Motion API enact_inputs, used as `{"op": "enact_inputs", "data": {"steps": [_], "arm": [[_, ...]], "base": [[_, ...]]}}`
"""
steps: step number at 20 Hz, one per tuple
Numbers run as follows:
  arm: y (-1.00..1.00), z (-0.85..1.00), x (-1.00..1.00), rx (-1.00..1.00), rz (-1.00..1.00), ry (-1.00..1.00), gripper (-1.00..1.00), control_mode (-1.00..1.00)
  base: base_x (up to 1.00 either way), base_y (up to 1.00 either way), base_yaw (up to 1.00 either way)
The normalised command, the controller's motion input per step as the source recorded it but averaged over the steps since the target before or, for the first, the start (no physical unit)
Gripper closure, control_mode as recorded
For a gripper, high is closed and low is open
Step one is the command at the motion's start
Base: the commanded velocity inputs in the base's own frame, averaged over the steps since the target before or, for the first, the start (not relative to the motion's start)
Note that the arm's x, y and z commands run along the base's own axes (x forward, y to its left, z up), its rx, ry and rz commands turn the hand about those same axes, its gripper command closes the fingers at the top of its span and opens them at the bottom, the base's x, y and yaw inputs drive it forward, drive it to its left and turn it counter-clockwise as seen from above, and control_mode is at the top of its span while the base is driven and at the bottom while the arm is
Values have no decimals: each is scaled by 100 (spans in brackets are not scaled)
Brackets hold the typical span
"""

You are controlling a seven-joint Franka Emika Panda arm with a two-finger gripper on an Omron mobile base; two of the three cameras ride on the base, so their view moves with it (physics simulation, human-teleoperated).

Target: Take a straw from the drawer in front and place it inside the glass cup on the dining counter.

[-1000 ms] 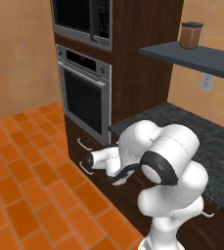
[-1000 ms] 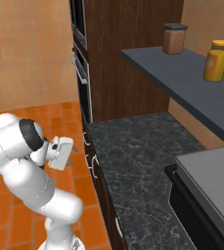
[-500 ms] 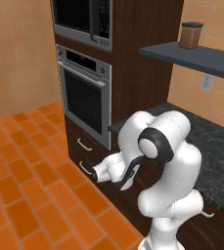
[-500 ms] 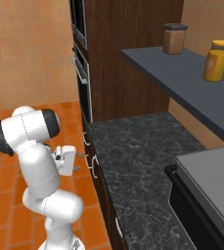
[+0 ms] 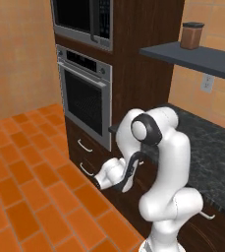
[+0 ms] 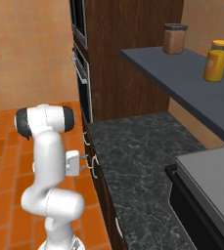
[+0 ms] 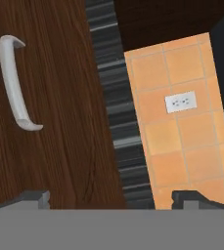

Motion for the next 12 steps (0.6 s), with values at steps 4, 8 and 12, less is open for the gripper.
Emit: {"op": "enact_inputs", "data": {"steps": [4,8,12], "arm": [[-1,-29,44,-5,-1,-8,-100,-100],[-7,-23,46,-2,0,-4,-100,-100],[-15,-21,50,0,0,0,-100,-100]], "base": [[0,0,0],[0,0,0],[0,0,0]]}}
